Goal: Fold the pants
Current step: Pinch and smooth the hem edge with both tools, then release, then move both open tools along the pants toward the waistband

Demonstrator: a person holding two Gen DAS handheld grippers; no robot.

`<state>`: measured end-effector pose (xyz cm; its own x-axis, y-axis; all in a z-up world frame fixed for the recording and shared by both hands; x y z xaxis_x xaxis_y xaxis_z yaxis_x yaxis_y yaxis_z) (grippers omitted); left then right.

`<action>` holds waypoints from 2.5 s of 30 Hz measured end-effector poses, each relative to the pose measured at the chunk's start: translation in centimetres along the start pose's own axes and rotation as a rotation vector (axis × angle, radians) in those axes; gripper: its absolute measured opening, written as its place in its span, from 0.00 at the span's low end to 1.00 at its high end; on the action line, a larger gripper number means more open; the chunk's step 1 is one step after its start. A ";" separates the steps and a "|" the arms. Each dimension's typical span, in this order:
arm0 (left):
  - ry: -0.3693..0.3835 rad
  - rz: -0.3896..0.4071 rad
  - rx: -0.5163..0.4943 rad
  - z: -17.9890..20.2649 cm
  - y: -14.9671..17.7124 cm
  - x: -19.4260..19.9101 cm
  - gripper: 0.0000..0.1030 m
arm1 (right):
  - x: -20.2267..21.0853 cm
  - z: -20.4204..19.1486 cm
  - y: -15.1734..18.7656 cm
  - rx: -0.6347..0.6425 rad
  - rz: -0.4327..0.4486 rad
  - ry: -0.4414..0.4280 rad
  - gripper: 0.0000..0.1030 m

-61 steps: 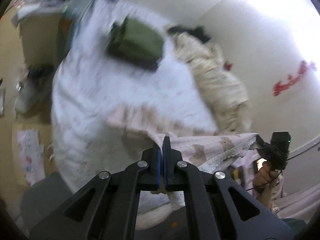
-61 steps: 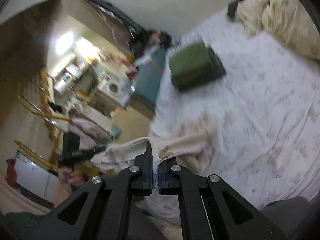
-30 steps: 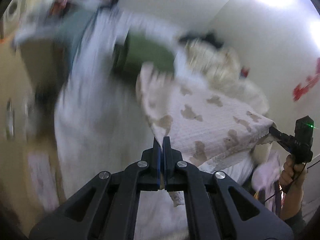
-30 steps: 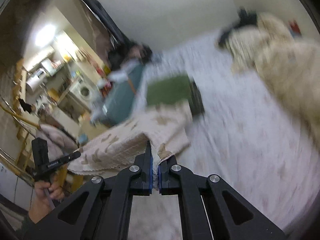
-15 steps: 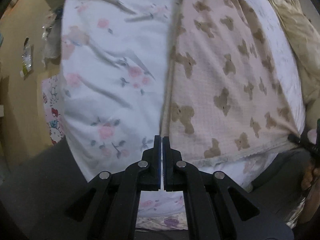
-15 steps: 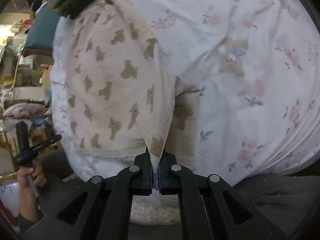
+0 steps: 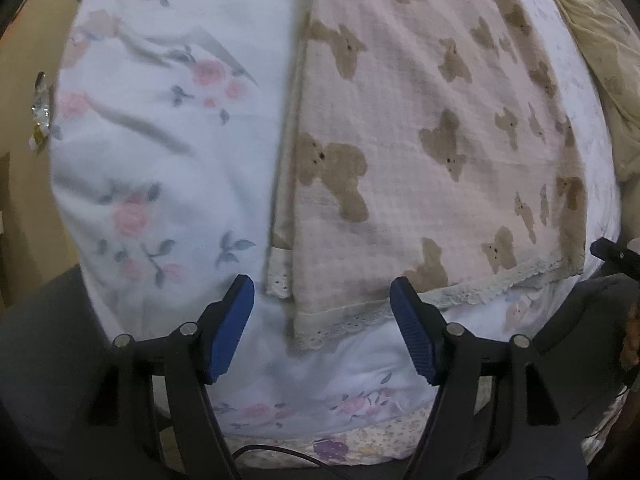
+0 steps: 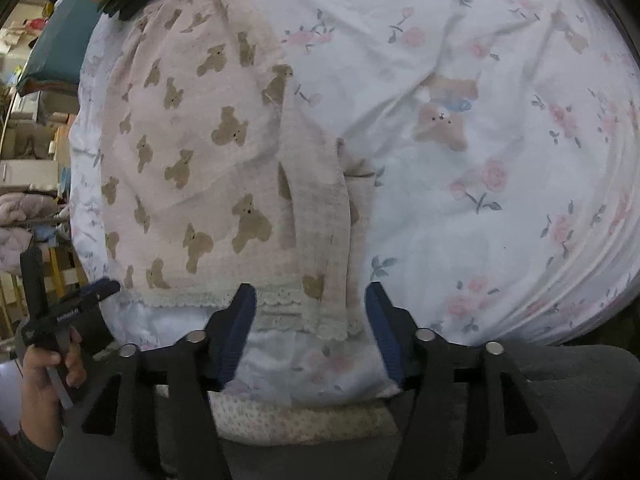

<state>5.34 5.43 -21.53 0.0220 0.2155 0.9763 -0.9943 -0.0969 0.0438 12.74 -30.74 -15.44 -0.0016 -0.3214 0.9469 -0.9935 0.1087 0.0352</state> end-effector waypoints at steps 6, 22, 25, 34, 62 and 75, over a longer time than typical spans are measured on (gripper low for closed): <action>-0.019 -0.016 -0.051 1.6 0.1 -1.6 0.05 | -4.5 0.5 1.2 -0.107 -0.061 -0.014 0.78; 0.321 0.076 0.026 1.0 -2.8 7.7 0.02 | 2.4 -0.6 2.1 -0.077 -0.042 -0.196 0.05; 0.132 -0.044 -0.016 0.1 -1.8 2.6 0.02 | -1.3 -0.1 3.0 -0.033 -0.148 -0.054 0.08; -0.182 0.023 -0.142 0.4 -1.5 1.6 0.39 | -1.1 0.2 1.8 0.202 -0.129 0.286 0.44; -0.093 0.330 -0.053 4.2 -15.8 6.0 0.73 | -0.1 -4.9 -10.4 0.219 0.149 0.089 0.67; -0.028 0.371 -0.286 5.6 -32.4 2.4 0.72 | -3.9 -13.6 -33.0 0.195 0.296 -0.149 0.68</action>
<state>38.22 3.64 -19.42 -0.3416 0.1901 0.9204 -0.9242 0.1098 -0.3657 47.07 -20.29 -15.98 -0.2941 -0.4379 0.8496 -0.9505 0.0412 -0.3079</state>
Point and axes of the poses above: each gripper's, at about its wrist camera, not at the fingertips, and x roughly against the way its jaws point, z to its right, y to its underside, the point moved 6 cm from there along -x, roughly the way its jaws point, and after that the axes turned 4 degrees about z, right-handed, at the moved point
